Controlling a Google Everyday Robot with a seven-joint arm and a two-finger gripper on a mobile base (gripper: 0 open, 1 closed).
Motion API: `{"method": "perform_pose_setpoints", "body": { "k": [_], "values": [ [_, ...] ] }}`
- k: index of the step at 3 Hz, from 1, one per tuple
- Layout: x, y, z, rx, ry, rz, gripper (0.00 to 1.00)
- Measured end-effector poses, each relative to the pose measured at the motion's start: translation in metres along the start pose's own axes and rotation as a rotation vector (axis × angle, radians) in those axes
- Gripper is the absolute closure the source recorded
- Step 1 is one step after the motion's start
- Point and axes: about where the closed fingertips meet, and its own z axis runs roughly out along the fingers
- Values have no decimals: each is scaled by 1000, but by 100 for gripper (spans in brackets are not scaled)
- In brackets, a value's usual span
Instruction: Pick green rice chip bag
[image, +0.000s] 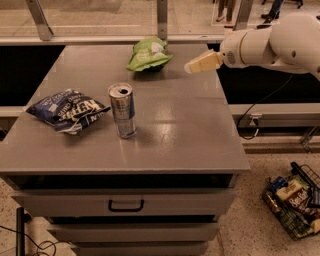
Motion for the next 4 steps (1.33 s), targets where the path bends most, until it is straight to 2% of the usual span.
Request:
{"method": "perform_pose_setpoints", "body": {
  "k": [1,3,4],
  "values": [
    [-5,6,9,-34,-13,-62,0],
    [-22,34,61,-127,-88,-240,0],
    [-26,52,87,-132,-149,-342,0]
  ]
}}
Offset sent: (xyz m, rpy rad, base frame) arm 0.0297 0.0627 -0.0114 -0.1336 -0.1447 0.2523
